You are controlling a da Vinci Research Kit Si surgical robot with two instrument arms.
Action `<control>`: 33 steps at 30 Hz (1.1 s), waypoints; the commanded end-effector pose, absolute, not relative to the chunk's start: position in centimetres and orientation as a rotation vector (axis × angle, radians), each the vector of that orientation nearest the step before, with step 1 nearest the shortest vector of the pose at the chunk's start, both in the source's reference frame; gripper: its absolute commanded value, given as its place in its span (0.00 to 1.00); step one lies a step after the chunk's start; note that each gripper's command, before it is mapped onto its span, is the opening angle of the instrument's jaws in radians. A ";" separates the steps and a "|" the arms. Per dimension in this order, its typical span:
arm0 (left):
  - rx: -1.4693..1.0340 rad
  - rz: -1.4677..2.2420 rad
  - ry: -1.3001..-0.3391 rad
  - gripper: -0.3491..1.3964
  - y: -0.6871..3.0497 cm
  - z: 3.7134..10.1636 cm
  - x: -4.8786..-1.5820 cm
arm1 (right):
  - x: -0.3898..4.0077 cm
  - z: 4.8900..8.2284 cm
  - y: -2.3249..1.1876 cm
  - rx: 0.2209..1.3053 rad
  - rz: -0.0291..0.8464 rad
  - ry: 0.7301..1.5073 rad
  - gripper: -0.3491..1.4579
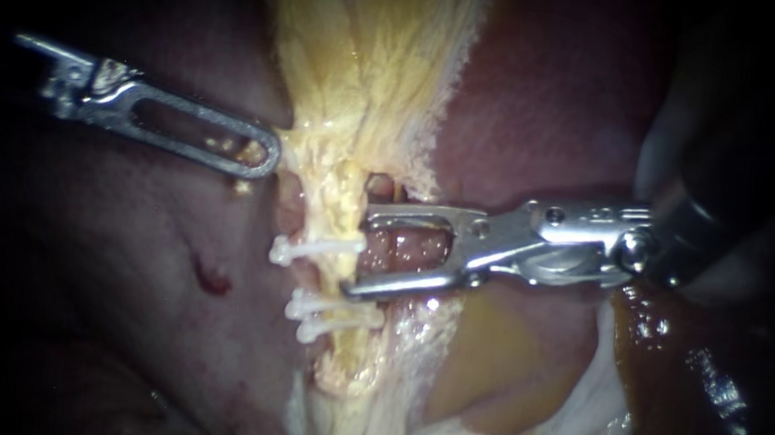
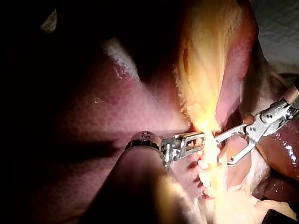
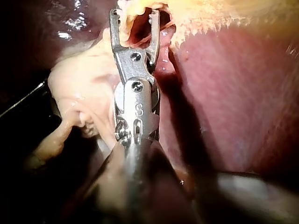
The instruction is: Going back third clip left tube
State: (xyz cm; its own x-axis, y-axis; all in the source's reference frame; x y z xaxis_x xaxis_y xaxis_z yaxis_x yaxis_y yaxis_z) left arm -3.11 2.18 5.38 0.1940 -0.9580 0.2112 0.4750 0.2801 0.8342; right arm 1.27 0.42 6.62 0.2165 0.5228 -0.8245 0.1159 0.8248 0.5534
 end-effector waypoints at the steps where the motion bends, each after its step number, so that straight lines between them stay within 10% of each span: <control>1: 0.708 -1.131 -0.845 0.00 2.18 5.37 -3.11 | 1.20 6.58 0.42 0.575 0.303 1.342 0.47; 33: 0.689 -1.135 -0.848 0.00 2.12 5.59 -3.27 | 0.25 6.20 0.57 0.506 0.244 1.340 0.47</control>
